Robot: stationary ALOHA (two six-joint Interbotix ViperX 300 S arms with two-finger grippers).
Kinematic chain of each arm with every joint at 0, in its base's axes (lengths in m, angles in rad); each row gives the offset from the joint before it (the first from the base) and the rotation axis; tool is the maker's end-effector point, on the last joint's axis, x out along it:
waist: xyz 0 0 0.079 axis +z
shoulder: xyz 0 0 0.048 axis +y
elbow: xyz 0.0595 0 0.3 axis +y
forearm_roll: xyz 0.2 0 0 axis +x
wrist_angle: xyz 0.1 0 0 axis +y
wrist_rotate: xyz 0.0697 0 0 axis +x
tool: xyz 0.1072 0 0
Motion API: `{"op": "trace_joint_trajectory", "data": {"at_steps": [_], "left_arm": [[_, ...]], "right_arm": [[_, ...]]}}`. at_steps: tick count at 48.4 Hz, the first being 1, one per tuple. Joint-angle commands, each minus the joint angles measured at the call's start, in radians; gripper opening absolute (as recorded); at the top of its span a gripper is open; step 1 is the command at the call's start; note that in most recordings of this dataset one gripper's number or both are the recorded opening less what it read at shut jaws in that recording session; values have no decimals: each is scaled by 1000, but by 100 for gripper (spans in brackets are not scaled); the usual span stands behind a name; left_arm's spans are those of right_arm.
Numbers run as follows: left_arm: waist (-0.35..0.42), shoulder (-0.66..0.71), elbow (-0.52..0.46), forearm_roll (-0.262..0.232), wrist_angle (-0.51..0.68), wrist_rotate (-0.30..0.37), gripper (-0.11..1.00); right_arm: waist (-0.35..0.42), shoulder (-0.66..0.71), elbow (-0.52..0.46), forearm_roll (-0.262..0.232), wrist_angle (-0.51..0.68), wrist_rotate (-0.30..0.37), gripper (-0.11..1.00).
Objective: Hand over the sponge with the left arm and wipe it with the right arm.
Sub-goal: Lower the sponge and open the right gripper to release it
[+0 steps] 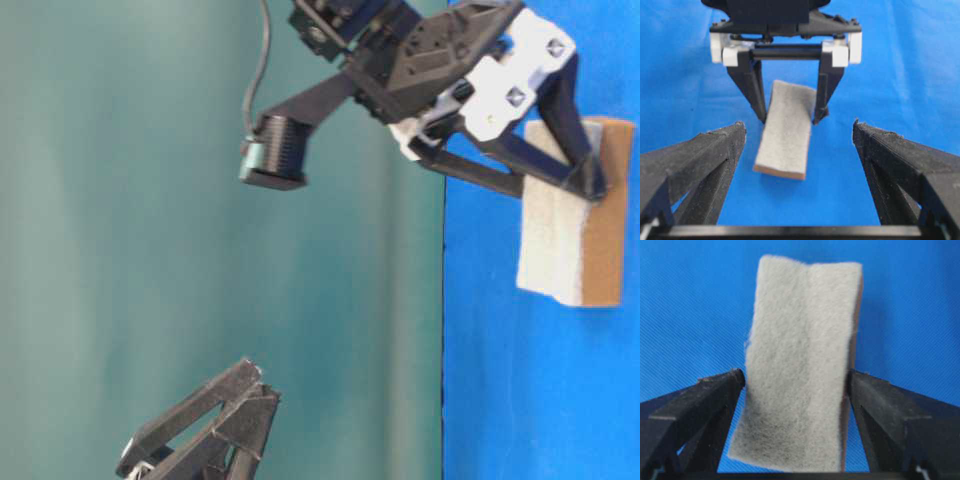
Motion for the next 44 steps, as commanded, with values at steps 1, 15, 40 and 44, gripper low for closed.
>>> {"op": "trace_joint_trajectory", "data": {"at_steps": [1, 15, 40, 44], "left_arm": [[-2, -11, -11, 0, -6, 0, 91], [-3, -11, -11, 0, -6, 2, 91], [-3, -9, -11, -2, -6, 2, 91], [-2, -6, -12, 0, -6, 0, 91]], "right_arm": [[11, -52, -17, 3, 6, 2, 74], [12, -207, -17, 3, 103, 2, 74], [38, -419, 26, 14, 121, 3, 74], [38, -416, 26, 14, 115, 3, 74]]}}
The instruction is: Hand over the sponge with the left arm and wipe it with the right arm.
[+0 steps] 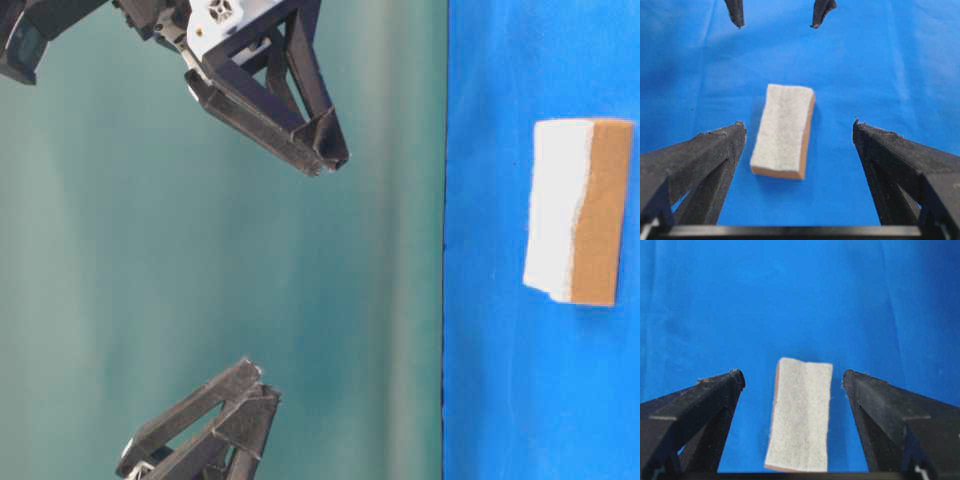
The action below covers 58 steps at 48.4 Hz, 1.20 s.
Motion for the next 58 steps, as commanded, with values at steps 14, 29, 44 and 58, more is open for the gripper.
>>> {"op": "trace_joint_trajectory", "data": {"at_steps": [14, 29, 44, 58], "left_arm": [[0, -21, -8, 0, -2, -15, 91], [-2, -164, 54, -2, 21, -20, 91], [-2, -351, 133, -2, 52, -21, 91], [-2, -548, 247, -2, 109, -25, 91]], "right_arm": [[3, -38, -5, 20, -14, 5, 74], [20, -219, 78, 28, -5, 6, 74], [23, -502, 190, 29, 64, 5, 74], [28, -755, 348, 35, 91, 5, 73]]}}
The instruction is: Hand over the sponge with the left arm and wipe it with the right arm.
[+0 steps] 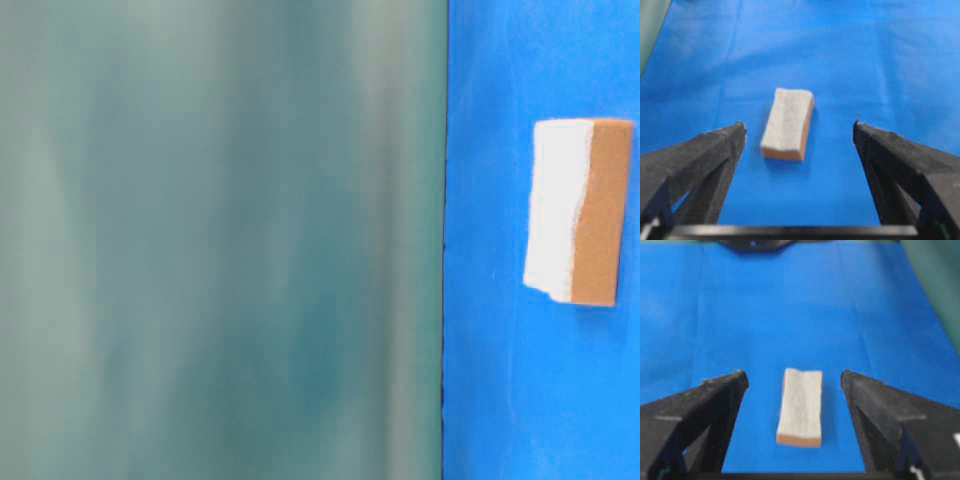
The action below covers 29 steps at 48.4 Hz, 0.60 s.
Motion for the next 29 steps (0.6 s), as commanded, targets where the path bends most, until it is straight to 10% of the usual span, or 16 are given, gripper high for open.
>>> {"op": "trace_joint_trajectory", "data": {"at_steps": [1, 29], "left_arm": [[-2, -51, 29, 0, -2, -3, 91], [-2, -382, 255, -2, 107, -114, 91]], "right_arm": [[3, -60, 31, 8, -2, 0, 73], [3, -256, 209, 89, 23, 0, 71]]}}
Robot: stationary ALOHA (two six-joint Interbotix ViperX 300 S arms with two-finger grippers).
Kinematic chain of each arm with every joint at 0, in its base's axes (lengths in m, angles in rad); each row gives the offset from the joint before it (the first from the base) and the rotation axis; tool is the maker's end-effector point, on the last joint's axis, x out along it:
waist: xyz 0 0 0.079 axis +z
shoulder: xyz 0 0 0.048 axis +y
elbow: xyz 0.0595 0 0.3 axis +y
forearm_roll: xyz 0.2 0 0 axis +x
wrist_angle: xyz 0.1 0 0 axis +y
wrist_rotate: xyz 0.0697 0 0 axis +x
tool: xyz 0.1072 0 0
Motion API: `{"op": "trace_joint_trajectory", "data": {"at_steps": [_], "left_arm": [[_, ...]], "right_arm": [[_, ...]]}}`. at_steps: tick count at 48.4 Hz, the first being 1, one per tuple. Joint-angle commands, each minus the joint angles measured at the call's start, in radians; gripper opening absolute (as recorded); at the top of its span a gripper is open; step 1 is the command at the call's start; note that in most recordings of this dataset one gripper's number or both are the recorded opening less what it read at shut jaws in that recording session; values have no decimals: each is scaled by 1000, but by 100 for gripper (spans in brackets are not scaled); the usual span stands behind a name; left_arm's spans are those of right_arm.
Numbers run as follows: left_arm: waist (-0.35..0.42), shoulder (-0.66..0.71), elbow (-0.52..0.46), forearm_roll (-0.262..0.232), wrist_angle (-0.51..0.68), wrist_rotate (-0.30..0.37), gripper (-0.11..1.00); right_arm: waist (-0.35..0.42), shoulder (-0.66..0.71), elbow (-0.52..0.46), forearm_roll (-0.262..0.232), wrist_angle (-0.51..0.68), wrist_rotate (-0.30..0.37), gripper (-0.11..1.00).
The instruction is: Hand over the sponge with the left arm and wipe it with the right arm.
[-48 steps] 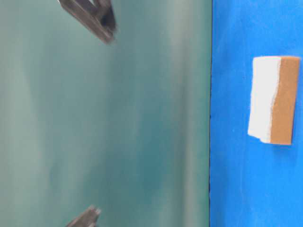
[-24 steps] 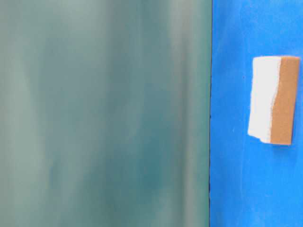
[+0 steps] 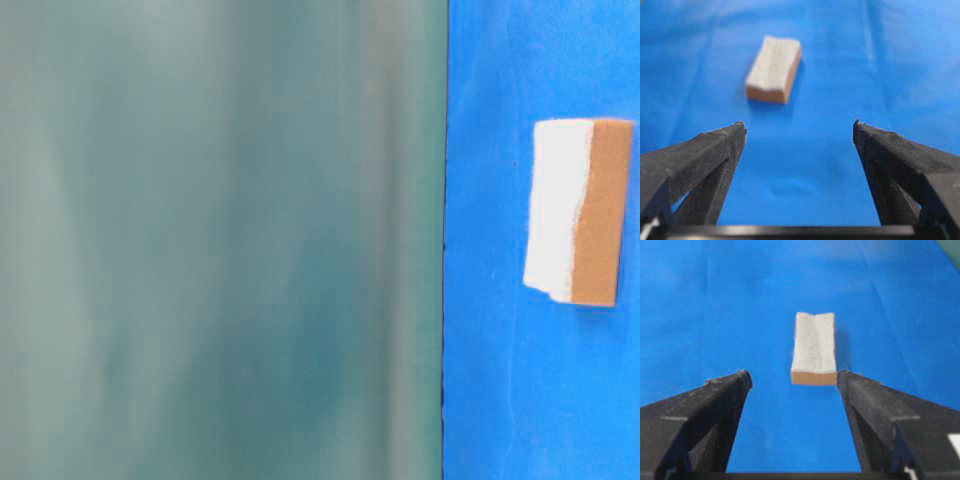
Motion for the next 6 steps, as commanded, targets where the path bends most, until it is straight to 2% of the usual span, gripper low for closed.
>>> {"op": "trace_joint_trajectory", "data": {"at_steps": [1, 6], "left_arm": [[0, -20, -2, -2, 12, -6, 91], [-2, -32, 0, 0, 18, -6, 91]], "right_arm": [[2, 3, -12, 3, -12, 0, 71], [2, 9, -11, 5, -15, 0, 71]]}}
